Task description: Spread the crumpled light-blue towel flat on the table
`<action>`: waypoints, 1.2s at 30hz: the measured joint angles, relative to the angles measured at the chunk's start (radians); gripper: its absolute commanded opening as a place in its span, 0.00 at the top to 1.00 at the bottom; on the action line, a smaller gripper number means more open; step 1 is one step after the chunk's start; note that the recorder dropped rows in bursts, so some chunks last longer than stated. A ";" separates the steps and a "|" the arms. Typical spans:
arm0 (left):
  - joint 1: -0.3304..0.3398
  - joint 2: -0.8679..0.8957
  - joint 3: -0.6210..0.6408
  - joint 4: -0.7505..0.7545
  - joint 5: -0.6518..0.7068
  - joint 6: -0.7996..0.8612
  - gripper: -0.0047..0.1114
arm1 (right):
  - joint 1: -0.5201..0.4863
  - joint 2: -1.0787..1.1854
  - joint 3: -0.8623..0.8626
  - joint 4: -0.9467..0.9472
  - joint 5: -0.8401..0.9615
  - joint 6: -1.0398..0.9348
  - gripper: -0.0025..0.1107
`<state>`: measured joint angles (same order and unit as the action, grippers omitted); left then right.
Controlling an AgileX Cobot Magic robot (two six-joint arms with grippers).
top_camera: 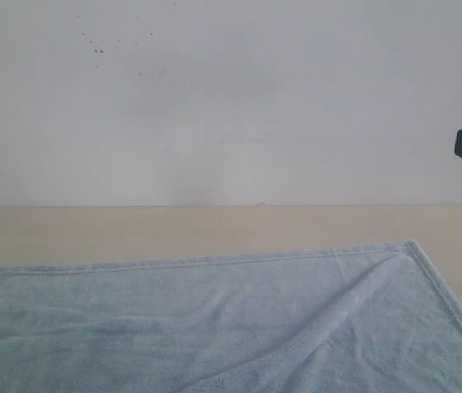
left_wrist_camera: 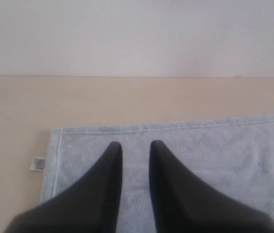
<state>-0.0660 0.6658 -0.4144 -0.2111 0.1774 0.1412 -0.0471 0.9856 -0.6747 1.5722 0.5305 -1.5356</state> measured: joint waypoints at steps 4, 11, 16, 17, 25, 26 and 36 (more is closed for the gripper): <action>0.000 -0.008 0.001 0.000 0.048 0.000 0.78 | 0.000 -0.061 0.029 0.011 0.034 0.035 0.97; 0.000 -0.008 0.002 0.000 0.058 0.000 0.78 | 0.000 -0.101 0.031 0.027 0.056 0.230 0.97; 0.000 -0.008 0.002 0.000 0.058 0.000 0.78 | 0.000 -0.103 0.031 0.027 0.057 0.253 0.97; 0.000 -0.008 0.002 0.000 0.058 0.000 0.78 | 0.000 -0.103 0.031 0.027 0.057 0.255 0.97; 0.000 -0.008 0.002 0.000 0.058 0.000 0.78 | 0.000 -0.103 0.031 0.027 0.057 0.257 0.97; 0.000 -0.008 0.002 0.000 0.058 0.000 0.78 | 0.000 -0.103 0.031 0.027 0.057 0.257 0.97; 0.000 -0.008 0.002 0.000 0.058 -0.002 0.78 | 0.000 -0.209 0.032 0.027 -0.004 0.257 0.97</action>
<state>-0.0660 0.6578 -0.4123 -0.2111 0.2351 0.1392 -0.0471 0.7762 -0.6426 1.5993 0.5264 -1.2786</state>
